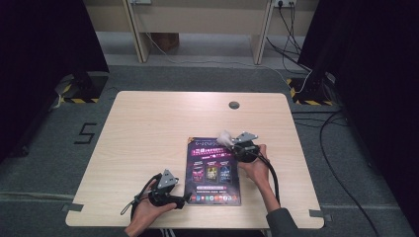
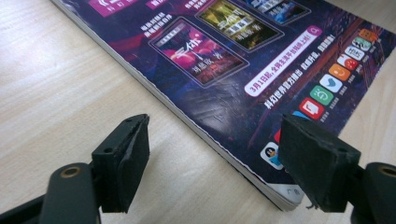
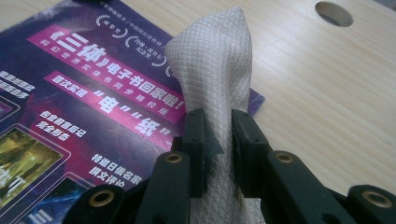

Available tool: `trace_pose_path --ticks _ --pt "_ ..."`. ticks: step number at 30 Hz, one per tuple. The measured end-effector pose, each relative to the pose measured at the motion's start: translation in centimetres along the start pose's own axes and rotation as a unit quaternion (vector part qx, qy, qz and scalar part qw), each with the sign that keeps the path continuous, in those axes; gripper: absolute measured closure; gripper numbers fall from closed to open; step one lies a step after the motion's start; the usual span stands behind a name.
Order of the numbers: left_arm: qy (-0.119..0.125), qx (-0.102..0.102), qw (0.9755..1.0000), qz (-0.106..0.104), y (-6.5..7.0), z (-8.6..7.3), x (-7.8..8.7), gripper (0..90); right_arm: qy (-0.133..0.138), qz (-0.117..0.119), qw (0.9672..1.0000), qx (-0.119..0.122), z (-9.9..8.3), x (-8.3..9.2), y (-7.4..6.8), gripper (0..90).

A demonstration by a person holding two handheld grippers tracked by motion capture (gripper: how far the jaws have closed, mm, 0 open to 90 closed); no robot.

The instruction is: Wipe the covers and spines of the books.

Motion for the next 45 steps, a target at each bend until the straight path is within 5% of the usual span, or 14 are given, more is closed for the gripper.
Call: trace_pose_path --ticks 9,13,16,24,30,34,38,40,45 --pt "-0.010 -0.010 0.9999 0.009 0.2 -0.1 -0.1 21.6 -0.010 0.011 0.9997 -0.017 -0.1 -0.9 -0.1 65.8" --pt "-0.011 -0.008 0.9998 0.011 0.2 -0.2 -0.1 21.6 -0.003 0.014 0.9999 -0.007 0.2 -1.1 -0.3 71.4" --pt "-0.013 -0.018 0.9997 0.013 0.3 -0.2 -0.2 22.7 -0.009 0.004 0.9998 0.016 0.2 -1.7 -0.6 75.6" --pt "-0.016 -0.023 0.9995 0.015 0.4 -0.2 -0.1 23.6 -0.041 -0.044 0.9980 -0.018 1.3 -3.7 1.4 76.5" --pt "-0.016 -0.026 0.9994 0.018 0.5 -0.2 -0.1 23.7 -0.049 -0.062 0.9968 -0.007 1.9 -4.3 1.4 77.6" --pt "-0.019 -0.026 0.9993 0.019 0.5 -0.2 -0.1 23.6 -0.038 -0.053 0.9979 0.002 1.7 -3.9 0.6 77.4" --pt "-0.022 -0.026 0.9992 0.019 0.5 -0.2 -0.1 23.5 -0.024 0.003 0.9997 0.009 1.8 -3.2 -1.0 77.1" --pt "-0.021 -0.029 0.9991 0.022 0.6 -0.2 -0.1 23.6 -0.024 -0.002 0.9995 0.019 1.8 -3.1 -1.1 77.6" --pt "-0.020 -0.028 0.9992 0.020 0.6 -0.2 -0.1 23.7 -0.034 -0.040 0.9977 -0.042 1.5 -4.1 1.4 77.8"
Point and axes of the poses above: each handheld gripper's, and its own axes: x roughly backward along the jaws, z roughly out of its top, y roughly to its right, the point moved 3 cm from there along -x, roughly forward along the jaws, and after that the axes turned 11 degrees about -z, right-handed, at the moved point
